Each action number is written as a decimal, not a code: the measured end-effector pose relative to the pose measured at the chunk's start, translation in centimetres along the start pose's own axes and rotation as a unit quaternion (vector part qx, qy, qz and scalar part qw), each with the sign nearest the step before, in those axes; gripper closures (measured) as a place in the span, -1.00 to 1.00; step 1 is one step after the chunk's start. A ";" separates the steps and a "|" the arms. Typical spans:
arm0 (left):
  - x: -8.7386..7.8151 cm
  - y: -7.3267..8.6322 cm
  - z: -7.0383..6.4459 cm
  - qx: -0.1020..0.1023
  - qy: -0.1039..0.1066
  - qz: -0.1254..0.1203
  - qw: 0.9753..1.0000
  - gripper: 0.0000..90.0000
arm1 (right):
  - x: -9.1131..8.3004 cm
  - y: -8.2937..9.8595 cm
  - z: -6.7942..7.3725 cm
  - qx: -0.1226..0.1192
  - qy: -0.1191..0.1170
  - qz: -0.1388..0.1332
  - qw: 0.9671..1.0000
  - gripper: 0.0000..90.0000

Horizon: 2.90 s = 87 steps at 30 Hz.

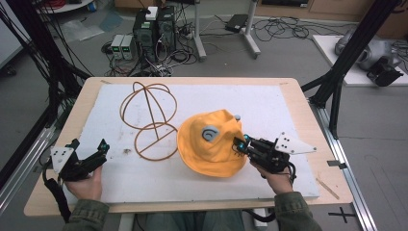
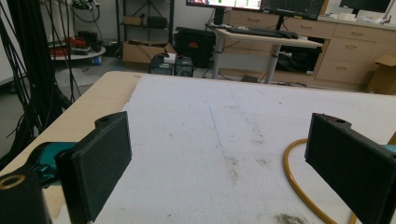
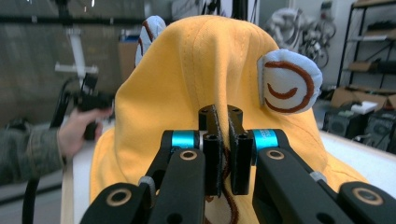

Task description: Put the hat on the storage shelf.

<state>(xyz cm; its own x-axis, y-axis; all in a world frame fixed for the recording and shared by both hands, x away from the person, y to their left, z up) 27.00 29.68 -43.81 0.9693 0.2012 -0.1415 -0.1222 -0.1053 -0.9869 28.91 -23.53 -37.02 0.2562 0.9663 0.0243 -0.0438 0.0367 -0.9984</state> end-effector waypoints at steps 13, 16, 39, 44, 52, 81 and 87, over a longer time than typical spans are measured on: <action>0.0 0.0 -0.2 -0.005 0.005 -0.001 1.000 -0.83 | -1.3 -3.4 -1.5 0.008 0.027 -0.106 0.994 0.94; 0.0 0.0 -0.2 -0.007 0.006 -0.002 1.000 -0.83 | -0.6 -4.7 -1.8 -0.001 0.026 -0.101 0.995 0.94; 0.1 -0.2 0.5 -0.027 0.005 -0.003 1.000 -0.83 | 10.7 -15.5 -3.4 -0.026 -0.011 -0.059 0.998 0.94; 0.1 -0.2 0.4 -0.028 0.010 -0.002 1.000 -0.83 | 14.4 -16.4 -3.5 -0.021 -0.021 -0.050 0.998 0.94; 0.1 -0.4 0.9 -0.041 0.006 -0.003 0.999 -0.83 | 19.5 -15.7 -3.2 0.001 -0.039 0.007 0.999 0.94; 0.2 -0.3 1.1 -0.055 0.010 0.002 0.998 -0.83 | 21.6 -10.4 -3.7 0.050 -0.058 0.084 0.994 0.16; 0.2 -0.4 1.4 -0.058 0.006 0.001 0.998 -0.83 | 20.4 -10.6 -4.2 0.063 -0.026 0.076 0.995 -0.49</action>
<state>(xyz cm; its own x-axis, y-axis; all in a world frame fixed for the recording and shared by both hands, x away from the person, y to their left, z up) 26.93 31.16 -43.57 0.9716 0.1900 -0.1413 -0.0986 -0.2177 -0.9710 38.69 -5.33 -26.17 0.1878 0.9747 -0.1210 -0.2007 -0.0825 -0.9762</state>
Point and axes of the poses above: each handheld gripper's, and its own axes: x roughly forward along the jaws, y roughly out of its underside, z roughly to its left, the point moved 1 cm from there along x, roughly forward along the jaws, and after that the axes turned 15 degrees about -y, right-handed, at the moved point
